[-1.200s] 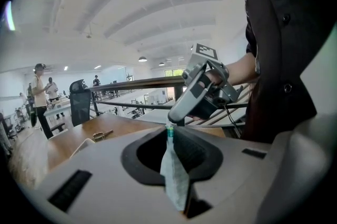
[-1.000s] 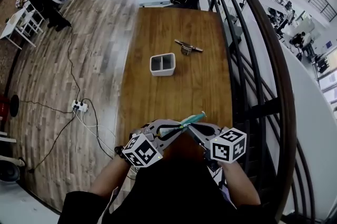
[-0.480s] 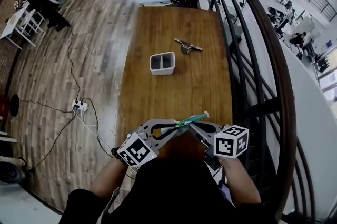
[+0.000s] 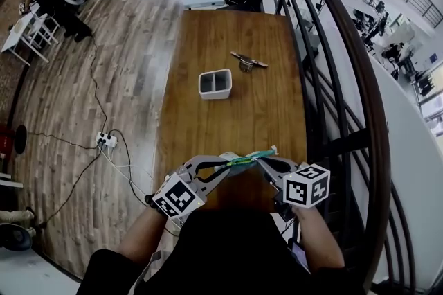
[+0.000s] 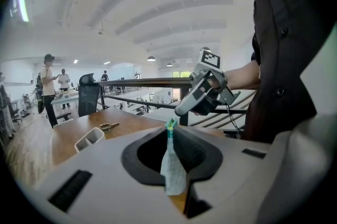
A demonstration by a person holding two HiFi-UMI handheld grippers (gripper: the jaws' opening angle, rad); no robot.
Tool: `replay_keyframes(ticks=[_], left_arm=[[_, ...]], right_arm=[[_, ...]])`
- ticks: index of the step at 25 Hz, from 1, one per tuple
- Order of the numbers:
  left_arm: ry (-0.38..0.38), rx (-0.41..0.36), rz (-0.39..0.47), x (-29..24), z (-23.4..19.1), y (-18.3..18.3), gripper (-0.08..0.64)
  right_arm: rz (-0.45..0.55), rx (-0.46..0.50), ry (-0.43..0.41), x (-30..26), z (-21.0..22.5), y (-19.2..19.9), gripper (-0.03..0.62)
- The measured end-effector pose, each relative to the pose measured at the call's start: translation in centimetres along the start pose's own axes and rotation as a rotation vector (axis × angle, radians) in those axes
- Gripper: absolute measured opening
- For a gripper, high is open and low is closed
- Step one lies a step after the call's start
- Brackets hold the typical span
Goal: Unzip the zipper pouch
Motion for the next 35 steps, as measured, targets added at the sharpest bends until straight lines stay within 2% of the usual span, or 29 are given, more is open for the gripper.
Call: replay_keyframes(ticks=[5, 16, 22, 35], left_arm=[[-0.014, 0.0, -0.006, -0.1, -0.6, 0.3, 0.044], [-0.039, -0.01, -0.018, 0.3, -1.3, 0.6, 0.044], [-0.074, 0.026, -0.01, 1.4, -2.1, 1.1, 0.044], [-0.101, 0.027, -0.029, 2.1, -2.5, 1.5, 0.044]], right_arm=[[0.0, 0.053, 0.04, 0.0, 0.3, -0.1, -0.003], [0.02, 0.047, 0.088, 0.7, 1.3, -0.2, -0.003], [0.046, 0.036, 0.13, 1.9, 2.6, -0.4, -0.003], [0.067, 0.046, 0.17, 2.6, 3.0, -0.4, -0.003]])
Point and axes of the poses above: the fingertips, and each gripper's own axes: x backward along the fingers, z to its right, y out of its underside, the point moved 7 cm from there along x, backward along the fingers, and after that the axes turned 6 degrees about -x, right-handed, at the moved point
